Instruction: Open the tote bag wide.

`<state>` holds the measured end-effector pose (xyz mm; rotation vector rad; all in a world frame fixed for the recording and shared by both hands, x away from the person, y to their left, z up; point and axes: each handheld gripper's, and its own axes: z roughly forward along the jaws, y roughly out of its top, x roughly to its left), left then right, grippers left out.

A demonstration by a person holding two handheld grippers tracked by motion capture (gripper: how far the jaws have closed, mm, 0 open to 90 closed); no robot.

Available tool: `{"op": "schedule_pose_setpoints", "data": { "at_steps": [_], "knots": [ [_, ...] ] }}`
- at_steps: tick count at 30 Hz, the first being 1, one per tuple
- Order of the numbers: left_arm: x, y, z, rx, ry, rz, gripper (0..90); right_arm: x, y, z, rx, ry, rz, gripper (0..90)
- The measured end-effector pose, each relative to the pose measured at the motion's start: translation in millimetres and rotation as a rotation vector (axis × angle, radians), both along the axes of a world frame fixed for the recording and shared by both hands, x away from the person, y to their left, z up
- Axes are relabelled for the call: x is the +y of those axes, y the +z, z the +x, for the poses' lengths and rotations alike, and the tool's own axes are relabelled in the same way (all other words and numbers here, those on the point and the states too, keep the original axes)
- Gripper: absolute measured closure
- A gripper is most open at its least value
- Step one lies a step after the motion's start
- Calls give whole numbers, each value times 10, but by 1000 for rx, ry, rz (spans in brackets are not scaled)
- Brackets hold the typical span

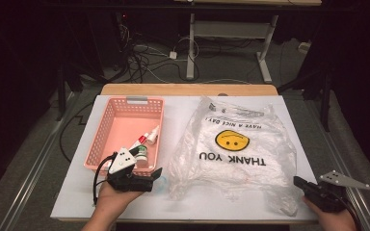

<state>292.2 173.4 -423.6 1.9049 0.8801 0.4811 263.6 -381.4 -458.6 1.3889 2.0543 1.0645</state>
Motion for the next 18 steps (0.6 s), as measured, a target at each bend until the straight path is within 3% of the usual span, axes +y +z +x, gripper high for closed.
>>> {"op": "schedule_pose_setpoints", "data": {
  "at_steps": [7, 11, 14, 18],
  "knots": [
    [44, 10, -36, -4, 0, -29, 0, 209, 21, -203, -15, 60, -10, 894],
    [80, -7, -16, 36, 11, -53, 0, 346, 7, -300, -5, 113, -5, 894],
    [89, -12, -25, 30, 13, -38, 0, 435, -15, -330, 10, 151, -16, 894],
    [96, 3, -41, 12, 19, -48, 0, 467, -22, -319, 12, 160, -10, 861]
  ]
}}
